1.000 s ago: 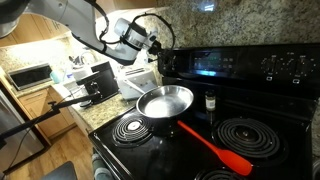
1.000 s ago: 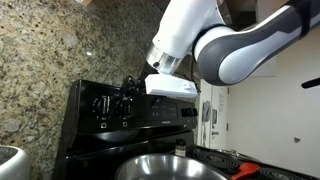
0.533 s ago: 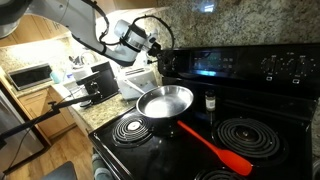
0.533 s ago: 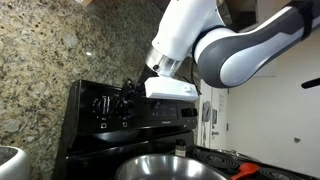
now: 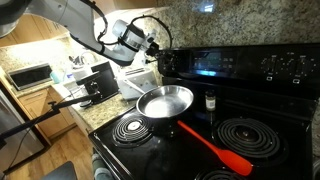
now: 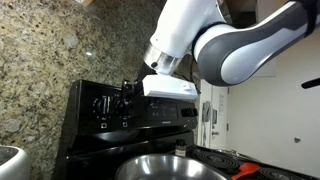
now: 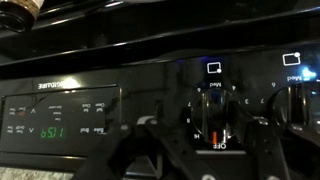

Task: Turn the second knob from the left

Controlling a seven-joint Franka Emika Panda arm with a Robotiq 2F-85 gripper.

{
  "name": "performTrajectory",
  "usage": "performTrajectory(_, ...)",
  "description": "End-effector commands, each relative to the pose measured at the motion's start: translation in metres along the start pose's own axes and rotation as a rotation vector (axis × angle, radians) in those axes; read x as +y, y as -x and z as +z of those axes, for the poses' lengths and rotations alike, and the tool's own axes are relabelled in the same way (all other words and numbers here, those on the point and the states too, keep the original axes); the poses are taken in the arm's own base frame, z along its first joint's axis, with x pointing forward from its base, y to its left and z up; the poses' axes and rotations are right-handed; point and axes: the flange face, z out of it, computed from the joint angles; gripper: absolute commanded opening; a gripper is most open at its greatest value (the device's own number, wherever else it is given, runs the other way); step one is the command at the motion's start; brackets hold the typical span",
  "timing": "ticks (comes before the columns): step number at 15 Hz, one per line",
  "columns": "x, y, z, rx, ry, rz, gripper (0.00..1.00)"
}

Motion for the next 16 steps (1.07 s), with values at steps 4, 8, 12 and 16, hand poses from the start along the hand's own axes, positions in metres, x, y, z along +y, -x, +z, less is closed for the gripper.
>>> performTrajectory(4, 0.0, -0.003, -0.006, 0.006, 0.013, -0.011, 0.14)
performTrajectory(8, -0.002, -0.002, -0.008, 0.007, -0.007, -0.005, 0.06)
performTrajectory(12, -0.002, -0.002, -0.009, 0.009, -0.018, -0.008, 0.06)
performTrajectory(16, -0.006, -0.006, -0.006, 0.02, -0.034, -0.011, 0.06)
